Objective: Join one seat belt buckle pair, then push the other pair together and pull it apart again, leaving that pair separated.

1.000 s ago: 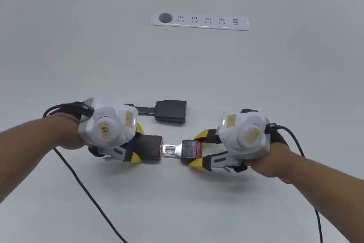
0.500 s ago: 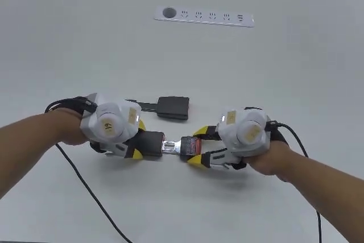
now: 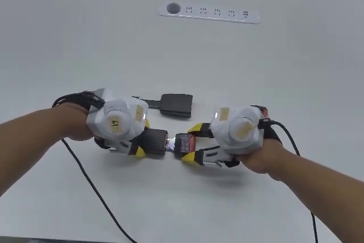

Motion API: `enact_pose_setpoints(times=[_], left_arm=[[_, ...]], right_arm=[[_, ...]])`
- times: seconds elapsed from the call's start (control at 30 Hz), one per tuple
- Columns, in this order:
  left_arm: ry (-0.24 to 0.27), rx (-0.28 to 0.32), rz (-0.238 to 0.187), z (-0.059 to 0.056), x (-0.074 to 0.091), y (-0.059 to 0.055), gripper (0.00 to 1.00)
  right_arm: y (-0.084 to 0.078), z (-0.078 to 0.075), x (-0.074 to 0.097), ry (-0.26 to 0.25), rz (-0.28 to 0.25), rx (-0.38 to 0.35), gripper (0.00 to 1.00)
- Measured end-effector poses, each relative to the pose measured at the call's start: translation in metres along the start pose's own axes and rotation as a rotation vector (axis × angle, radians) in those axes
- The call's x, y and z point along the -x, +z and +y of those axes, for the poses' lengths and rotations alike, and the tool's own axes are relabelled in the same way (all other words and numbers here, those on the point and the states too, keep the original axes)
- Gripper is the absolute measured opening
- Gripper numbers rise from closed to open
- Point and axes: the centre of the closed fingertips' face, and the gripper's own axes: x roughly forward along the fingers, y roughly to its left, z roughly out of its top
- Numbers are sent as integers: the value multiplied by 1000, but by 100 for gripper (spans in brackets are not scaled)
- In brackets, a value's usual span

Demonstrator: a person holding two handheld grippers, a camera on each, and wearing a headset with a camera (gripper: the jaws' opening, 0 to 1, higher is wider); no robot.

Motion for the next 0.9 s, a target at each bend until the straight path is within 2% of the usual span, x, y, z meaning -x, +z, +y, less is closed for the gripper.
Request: enact_pose_setpoints(times=[0.13,0.2,0.57,0.77,0.9], left_arm=[[-2,5,12,0,0,-2,33],[-2,4,3,1,0,-2,33],[-1,8,3,1,-1,0,34],[5,24,-19,1,0,0,34],[9,35,-55,1,1,-1,34]], right_arm=[[3,2,-3,-9,10,-10,33],[8,2,-3,-7,8,-3,33],[5,-1,-4,-12,16,-8,33],[3,-1,-3,-18,-2,5,33],[3,-2,-3,-16,-24,0,33]])
